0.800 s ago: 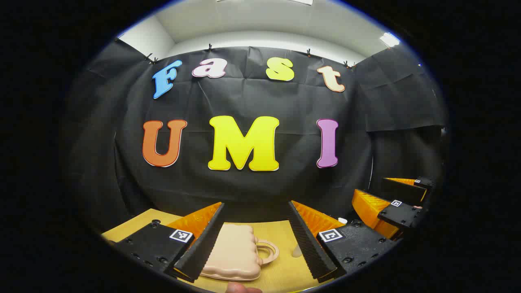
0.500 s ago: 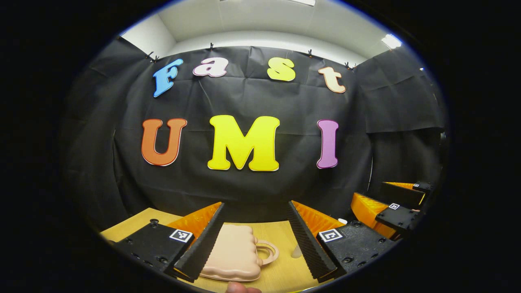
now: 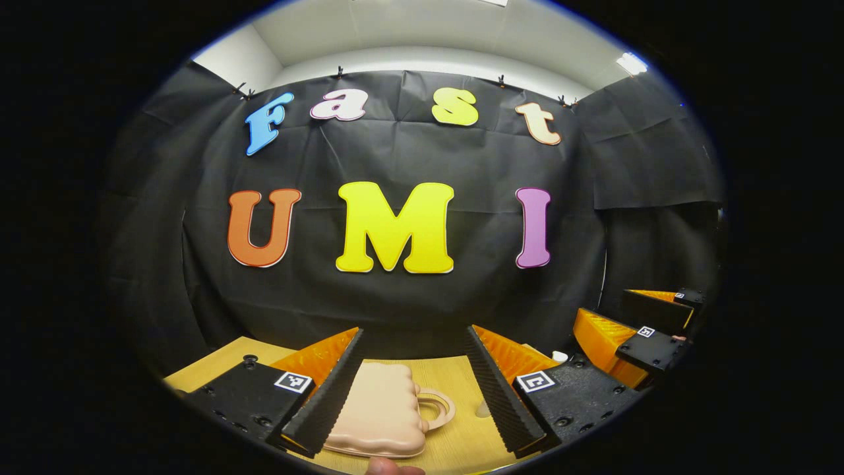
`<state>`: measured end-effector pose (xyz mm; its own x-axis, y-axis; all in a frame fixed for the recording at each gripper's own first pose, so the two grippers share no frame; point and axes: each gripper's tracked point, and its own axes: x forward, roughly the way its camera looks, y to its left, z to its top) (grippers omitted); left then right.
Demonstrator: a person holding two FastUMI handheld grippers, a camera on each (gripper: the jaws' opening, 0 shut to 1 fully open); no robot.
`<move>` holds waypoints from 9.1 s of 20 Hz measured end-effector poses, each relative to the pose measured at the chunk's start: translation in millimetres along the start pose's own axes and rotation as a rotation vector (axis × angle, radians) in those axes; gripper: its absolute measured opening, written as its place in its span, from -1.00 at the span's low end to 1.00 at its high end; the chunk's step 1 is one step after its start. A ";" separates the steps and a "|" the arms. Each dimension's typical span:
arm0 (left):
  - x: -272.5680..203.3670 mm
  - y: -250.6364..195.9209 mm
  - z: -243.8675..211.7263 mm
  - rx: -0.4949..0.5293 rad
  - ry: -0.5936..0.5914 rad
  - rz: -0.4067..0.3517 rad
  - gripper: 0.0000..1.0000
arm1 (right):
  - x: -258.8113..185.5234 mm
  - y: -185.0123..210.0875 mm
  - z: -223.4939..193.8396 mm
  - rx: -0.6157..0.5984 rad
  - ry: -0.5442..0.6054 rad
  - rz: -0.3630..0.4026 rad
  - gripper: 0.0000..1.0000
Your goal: First open the suitcase, pack the skin care products into it, and then close the suitcase.
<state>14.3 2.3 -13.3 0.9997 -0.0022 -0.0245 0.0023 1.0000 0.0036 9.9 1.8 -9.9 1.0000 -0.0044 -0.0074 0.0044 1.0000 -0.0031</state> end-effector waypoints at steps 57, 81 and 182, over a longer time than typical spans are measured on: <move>70.8 78.7 -64.5 0.528 0.343 0.016 -0.91 | 9.9 -115.8 -41.2 -0.061 0.068 -0.115 0.63; 13.2 471.7 -267.5 -0.285 0.528 0.438 -0.93 | 2.7 58.1 -14.7 -0.215 0.133 0.025 0.63; -49.8 66.5 -157.6 -0.064 0.626 0.162 -0.05 | 155.3 -103.7 -367.2 -0.037 0.603 0.071 0.09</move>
<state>-39.1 69.5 -169.4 0.7840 0.1316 -0.6067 -0.1680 0.9858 -0.0033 162.0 -103.7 -377.9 0.8174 0.0501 -0.5739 -0.0729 0.9972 -0.0167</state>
